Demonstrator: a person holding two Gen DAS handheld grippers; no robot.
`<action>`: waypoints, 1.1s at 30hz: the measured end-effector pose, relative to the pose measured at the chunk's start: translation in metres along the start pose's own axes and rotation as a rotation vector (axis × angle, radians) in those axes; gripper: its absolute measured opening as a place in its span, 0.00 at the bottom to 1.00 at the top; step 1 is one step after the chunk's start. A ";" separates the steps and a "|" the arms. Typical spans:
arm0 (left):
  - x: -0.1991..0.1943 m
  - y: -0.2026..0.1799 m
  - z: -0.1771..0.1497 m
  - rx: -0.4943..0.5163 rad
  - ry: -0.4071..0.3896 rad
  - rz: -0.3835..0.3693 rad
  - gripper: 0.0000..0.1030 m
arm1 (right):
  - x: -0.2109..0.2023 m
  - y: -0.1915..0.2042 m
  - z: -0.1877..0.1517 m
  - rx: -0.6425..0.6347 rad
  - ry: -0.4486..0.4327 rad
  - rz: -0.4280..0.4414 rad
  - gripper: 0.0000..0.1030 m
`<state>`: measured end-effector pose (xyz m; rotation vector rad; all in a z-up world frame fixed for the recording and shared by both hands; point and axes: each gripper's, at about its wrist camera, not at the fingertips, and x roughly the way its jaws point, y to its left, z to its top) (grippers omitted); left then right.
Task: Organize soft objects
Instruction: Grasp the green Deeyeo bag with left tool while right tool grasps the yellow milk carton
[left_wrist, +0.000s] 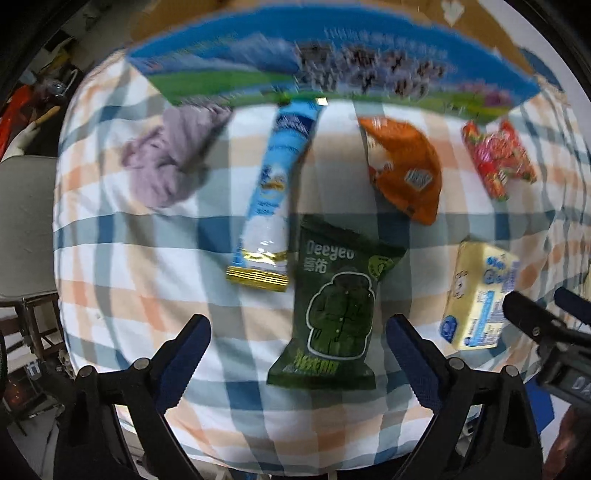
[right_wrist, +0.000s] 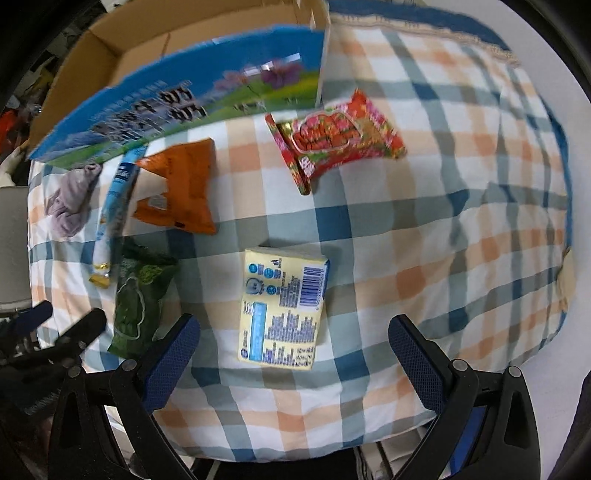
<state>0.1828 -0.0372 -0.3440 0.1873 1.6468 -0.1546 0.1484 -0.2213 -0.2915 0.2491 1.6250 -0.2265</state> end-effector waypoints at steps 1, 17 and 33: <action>0.006 -0.003 0.000 0.008 0.012 -0.003 0.94 | 0.006 -0.001 0.001 0.005 0.015 0.006 1.00; 0.069 -0.037 0.008 0.006 0.080 0.008 0.67 | 0.081 -0.005 0.004 0.021 0.146 0.031 0.92; 0.054 -0.042 0.022 -0.067 0.039 0.060 0.34 | 0.123 0.003 -0.020 -0.001 0.201 0.076 0.63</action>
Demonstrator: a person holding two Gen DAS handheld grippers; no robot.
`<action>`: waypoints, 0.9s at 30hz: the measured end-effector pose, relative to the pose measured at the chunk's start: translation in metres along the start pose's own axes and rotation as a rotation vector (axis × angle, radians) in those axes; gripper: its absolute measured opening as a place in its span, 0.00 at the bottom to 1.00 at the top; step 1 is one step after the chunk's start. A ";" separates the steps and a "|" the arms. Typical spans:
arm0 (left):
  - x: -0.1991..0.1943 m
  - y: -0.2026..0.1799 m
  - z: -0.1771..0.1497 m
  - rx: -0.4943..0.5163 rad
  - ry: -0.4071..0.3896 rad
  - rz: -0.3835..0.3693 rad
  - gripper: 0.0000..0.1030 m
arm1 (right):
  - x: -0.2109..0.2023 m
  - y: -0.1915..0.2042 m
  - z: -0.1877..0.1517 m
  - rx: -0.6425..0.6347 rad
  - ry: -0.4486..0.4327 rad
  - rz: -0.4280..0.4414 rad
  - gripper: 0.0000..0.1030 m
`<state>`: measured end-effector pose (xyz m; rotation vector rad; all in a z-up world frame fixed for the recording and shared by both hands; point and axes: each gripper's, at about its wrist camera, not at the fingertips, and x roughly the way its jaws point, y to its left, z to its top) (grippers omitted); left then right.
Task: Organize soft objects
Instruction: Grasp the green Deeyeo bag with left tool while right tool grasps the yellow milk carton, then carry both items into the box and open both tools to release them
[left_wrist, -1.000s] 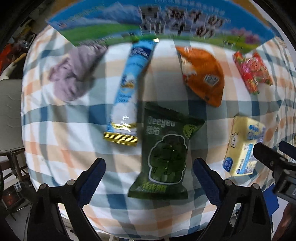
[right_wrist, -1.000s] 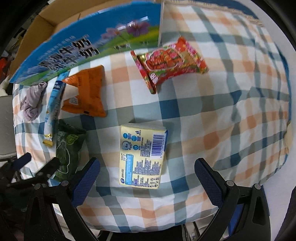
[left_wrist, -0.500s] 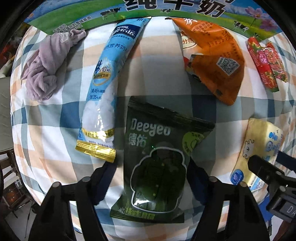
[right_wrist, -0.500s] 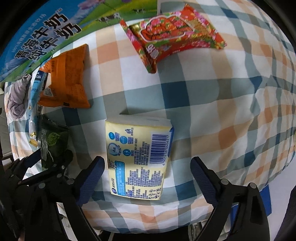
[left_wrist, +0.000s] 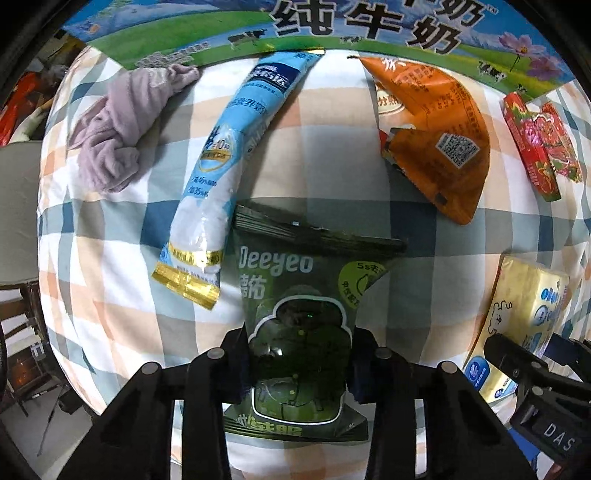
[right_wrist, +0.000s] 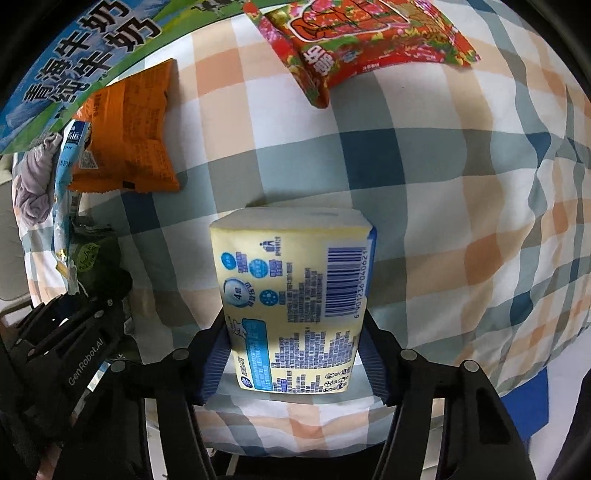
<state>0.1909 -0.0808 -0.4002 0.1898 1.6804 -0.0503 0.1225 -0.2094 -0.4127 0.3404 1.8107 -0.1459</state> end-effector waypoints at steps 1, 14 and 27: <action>-0.003 0.001 -0.003 -0.008 -0.002 -0.002 0.33 | -0.002 0.002 -0.003 -0.011 -0.002 -0.002 0.63; -0.094 0.011 -0.036 -0.096 -0.154 -0.081 0.33 | -0.052 0.006 -0.024 -0.147 -0.098 0.046 0.63; -0.226 0.020 0.059 -0.091 -0.363 -0.202 0.33 | -0.201 0.009 0.021 -0.245 -0.307 0.141 0.63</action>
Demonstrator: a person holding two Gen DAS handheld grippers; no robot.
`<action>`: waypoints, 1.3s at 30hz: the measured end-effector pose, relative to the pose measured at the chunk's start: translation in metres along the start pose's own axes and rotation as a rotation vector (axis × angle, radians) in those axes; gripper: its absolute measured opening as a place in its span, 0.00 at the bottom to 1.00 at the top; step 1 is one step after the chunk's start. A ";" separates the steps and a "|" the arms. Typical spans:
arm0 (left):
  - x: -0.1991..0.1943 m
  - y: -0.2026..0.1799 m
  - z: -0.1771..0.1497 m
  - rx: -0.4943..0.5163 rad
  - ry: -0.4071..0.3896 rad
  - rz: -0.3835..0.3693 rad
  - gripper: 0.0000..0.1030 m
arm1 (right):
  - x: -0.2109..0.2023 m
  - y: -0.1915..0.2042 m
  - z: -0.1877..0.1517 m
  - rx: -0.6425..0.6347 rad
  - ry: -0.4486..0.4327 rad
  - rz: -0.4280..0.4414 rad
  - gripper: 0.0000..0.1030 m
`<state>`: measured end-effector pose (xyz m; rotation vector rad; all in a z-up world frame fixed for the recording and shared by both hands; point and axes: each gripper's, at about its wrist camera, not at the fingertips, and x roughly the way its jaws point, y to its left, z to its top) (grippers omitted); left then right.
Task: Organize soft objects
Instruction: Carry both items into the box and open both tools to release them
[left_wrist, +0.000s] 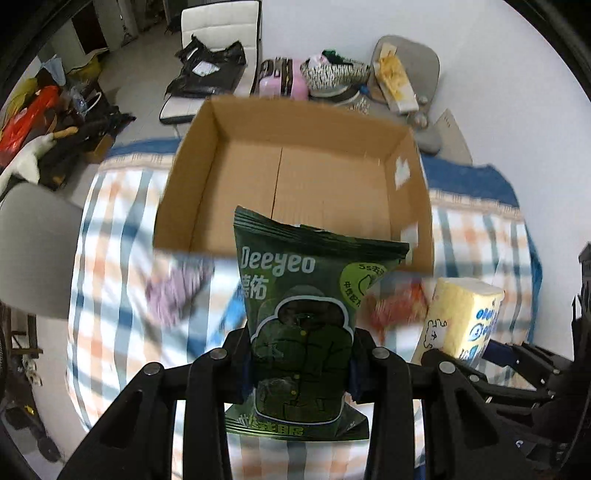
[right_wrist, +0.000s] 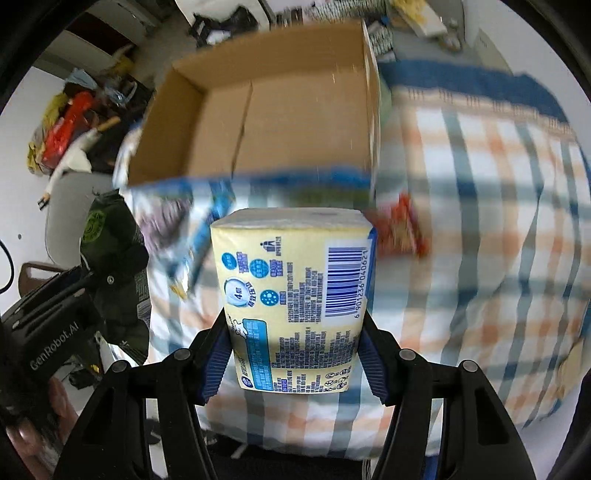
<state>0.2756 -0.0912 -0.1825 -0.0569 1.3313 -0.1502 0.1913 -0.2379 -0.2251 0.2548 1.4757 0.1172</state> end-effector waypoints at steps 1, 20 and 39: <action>0.003 0.003 0.015 -0.001 -0.001 -0.011 0.33 | -0.008 0.000 0.016 0.001 -0.017 -0.006 0.63; 0.187 0.019 0.189 -0.048 0.289 -0.168 0.33 | 0.089 0.001 0.235 0.052 0.043 -0.118 0.63; 0.226 0.019 0.198 -0.024 0.332 -0.094 0.69 | 0.150 -0.001 0.268 0.021 0.109 -0.190 0.72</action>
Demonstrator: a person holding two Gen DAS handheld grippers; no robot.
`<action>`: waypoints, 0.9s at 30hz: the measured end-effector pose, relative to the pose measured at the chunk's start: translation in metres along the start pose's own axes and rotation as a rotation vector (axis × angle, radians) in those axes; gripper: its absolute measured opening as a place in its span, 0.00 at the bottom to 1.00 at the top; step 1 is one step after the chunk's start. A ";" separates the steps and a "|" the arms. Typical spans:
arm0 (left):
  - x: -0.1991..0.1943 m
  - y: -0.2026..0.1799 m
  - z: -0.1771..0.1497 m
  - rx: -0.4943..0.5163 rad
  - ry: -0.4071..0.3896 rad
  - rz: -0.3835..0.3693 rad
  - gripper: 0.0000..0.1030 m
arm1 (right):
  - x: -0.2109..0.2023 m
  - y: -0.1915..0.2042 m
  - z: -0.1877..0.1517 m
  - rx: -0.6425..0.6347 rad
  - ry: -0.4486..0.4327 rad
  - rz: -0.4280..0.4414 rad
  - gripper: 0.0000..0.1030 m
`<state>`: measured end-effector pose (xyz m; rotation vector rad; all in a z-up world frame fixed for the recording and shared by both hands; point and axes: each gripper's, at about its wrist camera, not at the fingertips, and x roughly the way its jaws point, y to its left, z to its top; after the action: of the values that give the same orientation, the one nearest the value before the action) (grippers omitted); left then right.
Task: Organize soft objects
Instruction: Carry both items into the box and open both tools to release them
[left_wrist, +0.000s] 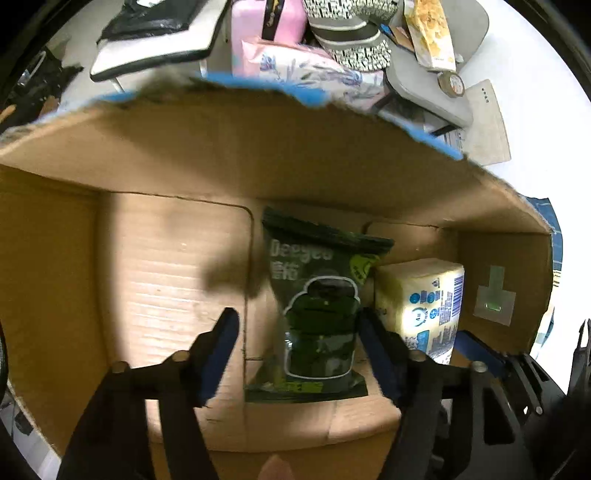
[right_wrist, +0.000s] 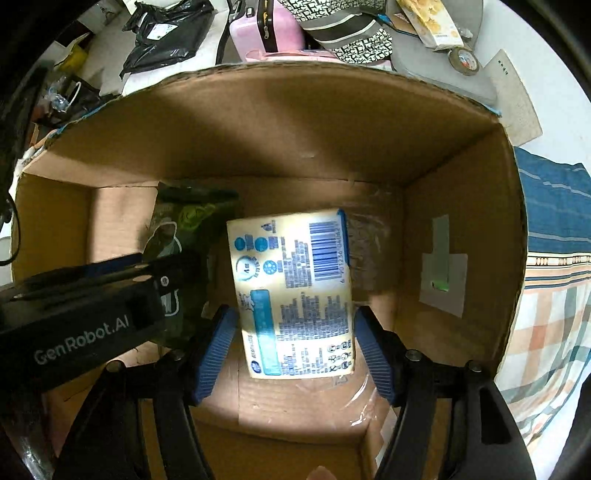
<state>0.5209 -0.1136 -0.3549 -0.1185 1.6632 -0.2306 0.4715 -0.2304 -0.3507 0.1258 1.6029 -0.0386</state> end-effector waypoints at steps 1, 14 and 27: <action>-0.005 0.001 -0.003 -0.001 -0.012 0.007 0.76 | -0.002 0.003 -0.001 -0.001 0.000 -0.001 0.74; -0.089 0.018 -0.078 0.038 -0.255 0.138 0.98 | -0.052 0.018 -0.054 -0.003 -0.111 -0.060 1.00; -0.154 0.009 -0.157 0.076 -0.481 0.263 0.98 | -0.126 0.021 -0.141 0.027 -0.271 -0.062 1.00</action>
<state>0.3821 -0.0589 -0.1929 0.0972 1.1738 -0.0565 0.3375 -0.2025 -0.2186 0.0877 1.3356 -0.1203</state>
